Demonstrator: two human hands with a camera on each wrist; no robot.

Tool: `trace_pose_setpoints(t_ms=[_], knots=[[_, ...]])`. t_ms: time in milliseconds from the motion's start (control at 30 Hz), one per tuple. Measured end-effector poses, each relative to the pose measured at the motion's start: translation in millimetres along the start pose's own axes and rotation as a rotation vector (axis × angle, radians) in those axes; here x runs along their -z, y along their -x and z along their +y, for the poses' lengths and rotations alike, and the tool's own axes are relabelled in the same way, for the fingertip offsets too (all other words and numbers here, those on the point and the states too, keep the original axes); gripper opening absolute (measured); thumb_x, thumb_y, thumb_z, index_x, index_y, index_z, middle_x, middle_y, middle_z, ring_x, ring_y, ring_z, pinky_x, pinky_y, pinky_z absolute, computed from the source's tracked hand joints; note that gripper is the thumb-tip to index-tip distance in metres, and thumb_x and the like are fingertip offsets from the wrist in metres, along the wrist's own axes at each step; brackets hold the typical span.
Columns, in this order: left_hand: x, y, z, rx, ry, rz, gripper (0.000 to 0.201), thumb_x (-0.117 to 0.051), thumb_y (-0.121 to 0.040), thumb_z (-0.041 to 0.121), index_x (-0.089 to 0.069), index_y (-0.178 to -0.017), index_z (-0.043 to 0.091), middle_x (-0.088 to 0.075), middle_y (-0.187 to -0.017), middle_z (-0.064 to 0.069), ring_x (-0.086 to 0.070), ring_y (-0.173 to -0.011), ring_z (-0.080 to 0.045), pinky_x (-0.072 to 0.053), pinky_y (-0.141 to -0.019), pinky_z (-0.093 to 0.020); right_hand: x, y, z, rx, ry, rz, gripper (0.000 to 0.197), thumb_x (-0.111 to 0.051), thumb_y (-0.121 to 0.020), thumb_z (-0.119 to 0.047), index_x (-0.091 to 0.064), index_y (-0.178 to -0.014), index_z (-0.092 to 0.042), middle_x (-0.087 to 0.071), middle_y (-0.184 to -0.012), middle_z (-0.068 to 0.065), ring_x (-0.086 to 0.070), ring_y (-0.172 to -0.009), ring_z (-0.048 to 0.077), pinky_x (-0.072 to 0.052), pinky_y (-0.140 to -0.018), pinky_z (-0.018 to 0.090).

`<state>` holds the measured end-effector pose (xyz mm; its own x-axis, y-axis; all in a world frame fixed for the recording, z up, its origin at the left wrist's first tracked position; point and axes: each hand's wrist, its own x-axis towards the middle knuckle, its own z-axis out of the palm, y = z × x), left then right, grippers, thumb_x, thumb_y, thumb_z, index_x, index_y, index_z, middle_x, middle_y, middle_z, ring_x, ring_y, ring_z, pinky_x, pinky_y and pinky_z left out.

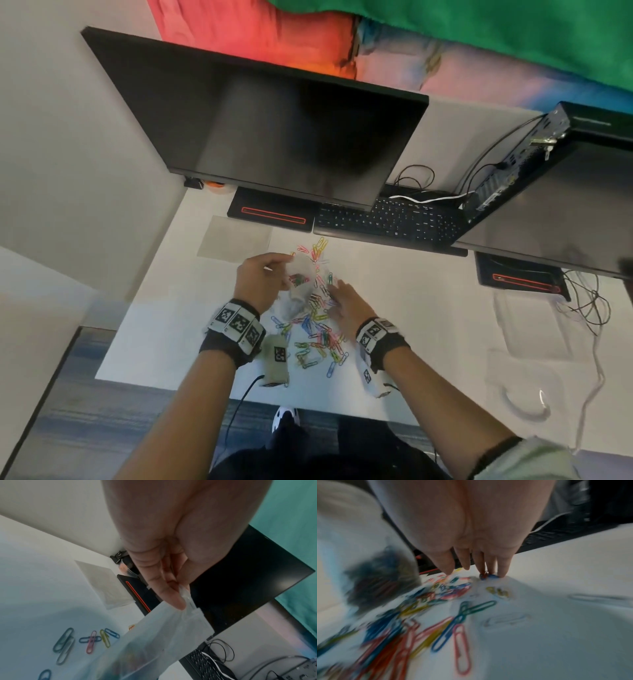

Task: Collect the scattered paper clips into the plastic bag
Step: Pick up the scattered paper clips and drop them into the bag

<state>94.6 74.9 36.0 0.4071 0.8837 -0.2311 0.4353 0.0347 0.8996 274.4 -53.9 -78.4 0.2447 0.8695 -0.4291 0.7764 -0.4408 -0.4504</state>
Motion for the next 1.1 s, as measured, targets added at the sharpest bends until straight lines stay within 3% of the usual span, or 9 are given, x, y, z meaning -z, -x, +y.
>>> trace_pose_setpoints(t_ms=[100, 200, 400, 500, 633, 733, 833, 967, 1100], knots=[[3.5, 0.5, -4.8, -0.001, 0.003, 0.009, 0.025, -0.053, -0.095, 0.001, -0.074, -0.097, 0.015, -0.072, -0.074, -0.013, -0.071, -0.062, -0.025, -0.063, -0.071, -0.038, -16.9, -2.4, -3.2, 0.181, 0.253, -0.015, 0.057, -0.038, -0.092, -0.03, -0.03, -0.148, -0.022, -0.022, -0.156, 0.016, -0.02, -0.143, 0.036, -0.023, -0.117, 0.048], [1.9, 2.9, -11.2, 0.017, 0.024, -0.003, 0.022, -0.055, -0.096, 0.004, -0.074, -0.097, 0.016, -0.072, -0.072, -0.011, -0.073, -0.067, -0.03, -0.062, -0.074, -0.035, -17.2, 0.8, -2.2, 0.207, 0.308, 0.032, 0.051, -0.051, -0.09, -0.008, -0.045, -0.139, -0.017, -0.038, -0.146, 0.015, -0.042, -0.126, 0.034, -0.041, -0.105, 0.04], [-8.5, 8.2, -15.2, 0.032, 0.023, -0.034, 0.023, -0.053, -0.096, 0.006, -0.073, -0.095, 0.017, -0.074, -0.072, -0.012, -0.073, -0.067, -0.03, -0.061, -0.069, -0.024, 0.2, 0.3, 2.4, 0.203, 0.341, 0.007, 0.035, -0.043, -0.09, 0.003, -0.062, -0.117, -0.007, -0.057, -0.119, 0.012, -0.056, -0.106, 0.028, -0.048, -0.09, 0.033], [-14.3, 9.5, -14.7, 0.036, -0.006, -0.065, 0.019, -0.057, -0.095, 0.01, -0.075, -0.098, 0.015, -0.075, -0.073, -0.01, -0.073, -0.066, -0.027, -0.06, -0.071, -0.025, 13.1, -1.0, 5.7, -0.011, 0.025, 0.164, 0.024, -0.055, -0.092, -0.011, -0.073, -0.107, -0.01, -0.069, -0.106, 0.01, -0.065, -0.095, 0.025, -0.05, -0.082, 0.023], [-21.5, 13.1, -11.9, 0.024, -0.01, -0.089, 0.015, -0.061, -0.094, 0.015, -0.075, -0.09, 0.019, -0.075, -0.071, -0.01, -0.073, -0.066, -0.028, -0.061, -0.075, -0.029, 37.5, 7.5, 8.2, -0.308, -0.754, 0.306, 0.018, -0.075, -0.081, -0.009, -0.075, -0.099, -0.006, -0.074, -0.095, 0.01, -0.07, -0.075, 0.014, -0.057, -0.072, 0.017], [-26.1, 13.9, -13.1, 0.029, -0.014, -0.095, 0.015, -0.062, -0.094, 0.017, -0.076, -0.088, 0.018, -0.075, -0.069, -0.008, -0.074, -0.066, -0.026, -0.06, -0.079, -0.031, 63.4, 19.5, -6.7, -0.278, -1.31, 0.22, 0.027, -0.071, -0.08, 0.005, -0.069, -0.107, 0.006, -0.07, -0.105, 0.022, -0.071, -0.089, 0.024, -0.058, -0.08, 0.027], [-30.1, 15.7, -12.9, 0.038, -0.01, -0.098, 0.018, -0.06, -0.094, 0.016, -0.076, -0.085, 0.013, -0.075, -0.069, -0.01, -0.073, -0.068, -0.029, -0.059, -0.082, -0.034, 82.0, 30.0, -29.3, -0.167, -1.478, 0.059, 0.029, -0.067, -0.082, 0.005, -0.065, -0.111, 0.007, -0.071, -0.102, 0.02, -0.07, -0.093, 0.025, -0.057, -0.086, 0.029], [-34.8, 18.1, -13.5, 0.061, -0.026, -0.111, 0.016, -0.059, -0.095, 0.014, -0.075, -0.097, 0.013, -0.075, -0.075, -0.01, -0.074, -0.069, -0.029, -0.061, -0.074, -0.028, 82.3, 35.2, -58.7, -0.134, -1.319, -0.078, 0.026, -0.064, -0.085, 0.006, -0.065, -0.111, 0.007, -0.071, -0.099, 0.017, -0.072, -0.081, 0.015, -0.057, -0.077, 0.019], [-36.8, 17.6, -17.7, 0.077, -0.047, -0.124, 0.02, -0.058, -0.096, 0.012, -0.076, -0.103, 0.012, -0.075, -0.076, -0.01, -0.074, -0.065, -0.024, -0.059, -0.061, -0.02, 70.9, 25.0, -71.8, -0.142, -0.649, 0.077, 0.024, -0.069, -0.083, -0.005, -0.073, -0.107, -0.008, -0.072, -0.103, 0.006, -0.066, -0.075, 0.005, -0.047, -0.061, 0.005]])
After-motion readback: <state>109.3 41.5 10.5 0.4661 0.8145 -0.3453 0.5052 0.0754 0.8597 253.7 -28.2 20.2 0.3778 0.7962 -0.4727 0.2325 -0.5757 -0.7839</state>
